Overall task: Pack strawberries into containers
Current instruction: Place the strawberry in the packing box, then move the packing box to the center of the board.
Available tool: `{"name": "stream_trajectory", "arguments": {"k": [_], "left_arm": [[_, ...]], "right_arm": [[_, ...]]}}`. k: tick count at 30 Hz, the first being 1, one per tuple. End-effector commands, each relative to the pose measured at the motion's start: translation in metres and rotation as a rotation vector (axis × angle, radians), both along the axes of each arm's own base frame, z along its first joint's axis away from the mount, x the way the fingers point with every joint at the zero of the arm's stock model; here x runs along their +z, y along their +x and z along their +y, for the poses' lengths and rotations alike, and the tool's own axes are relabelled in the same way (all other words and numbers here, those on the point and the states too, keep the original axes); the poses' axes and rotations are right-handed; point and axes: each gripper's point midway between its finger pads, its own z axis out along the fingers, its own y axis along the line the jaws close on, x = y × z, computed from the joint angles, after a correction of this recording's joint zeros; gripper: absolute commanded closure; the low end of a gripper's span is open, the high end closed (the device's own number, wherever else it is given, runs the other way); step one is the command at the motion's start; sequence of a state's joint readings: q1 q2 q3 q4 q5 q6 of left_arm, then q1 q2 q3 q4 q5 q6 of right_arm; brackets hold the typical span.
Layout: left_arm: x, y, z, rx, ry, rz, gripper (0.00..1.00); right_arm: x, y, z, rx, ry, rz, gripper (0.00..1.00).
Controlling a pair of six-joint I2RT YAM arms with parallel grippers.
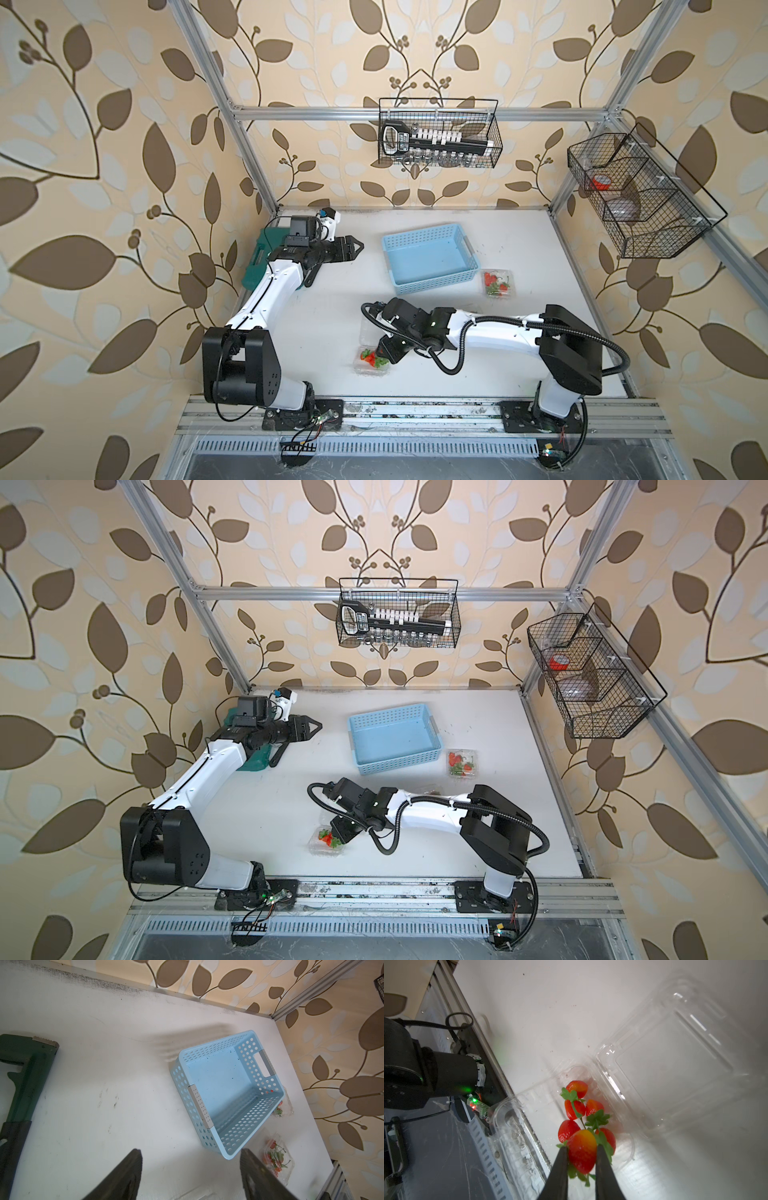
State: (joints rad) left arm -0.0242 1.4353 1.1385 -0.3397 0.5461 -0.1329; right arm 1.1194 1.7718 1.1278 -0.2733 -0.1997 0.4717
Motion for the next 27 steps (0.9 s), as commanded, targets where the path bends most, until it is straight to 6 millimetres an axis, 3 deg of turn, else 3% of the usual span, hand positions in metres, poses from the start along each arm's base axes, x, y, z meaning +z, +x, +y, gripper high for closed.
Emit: {"name": "stream_trajectory", "arguments": {"k": [1, 10, 15, 20, 27], "left_arm": [[0.011, -0.002, 0.004, 0.002, -0.003, -0.038, 0.24], [0.032, -0.005, 0.013, 0.074, 0.010, -0.059, 0.24], [0.030, -0.019, 0.013, 0.093, -0.010, -0.033, 0.24], [0.026, -0.034, 0.013, 0.102, -0.023, -0.007, 0.24], [0.013, -0.049, 0.009, 0.094, -0.052, 0.049, 0.25]], "right_arm": [[-0.002, -0.010, 0.007, 0.025, -0.017, 0.016, 0.86], [-0.019, -0.023, -0.006, 0.046, -0.100, 0.012, 0.79], [-0.024, -0.022, -0.016, 0.038, -0.147, -0.013, 0.67], [-0.030, -0.018, -0.030, 0.011, -0.203, -0.039, 0.63], [-0.011, -0.009, -0.041, -0.061, -0.188, -0.087, 0.63]]}}
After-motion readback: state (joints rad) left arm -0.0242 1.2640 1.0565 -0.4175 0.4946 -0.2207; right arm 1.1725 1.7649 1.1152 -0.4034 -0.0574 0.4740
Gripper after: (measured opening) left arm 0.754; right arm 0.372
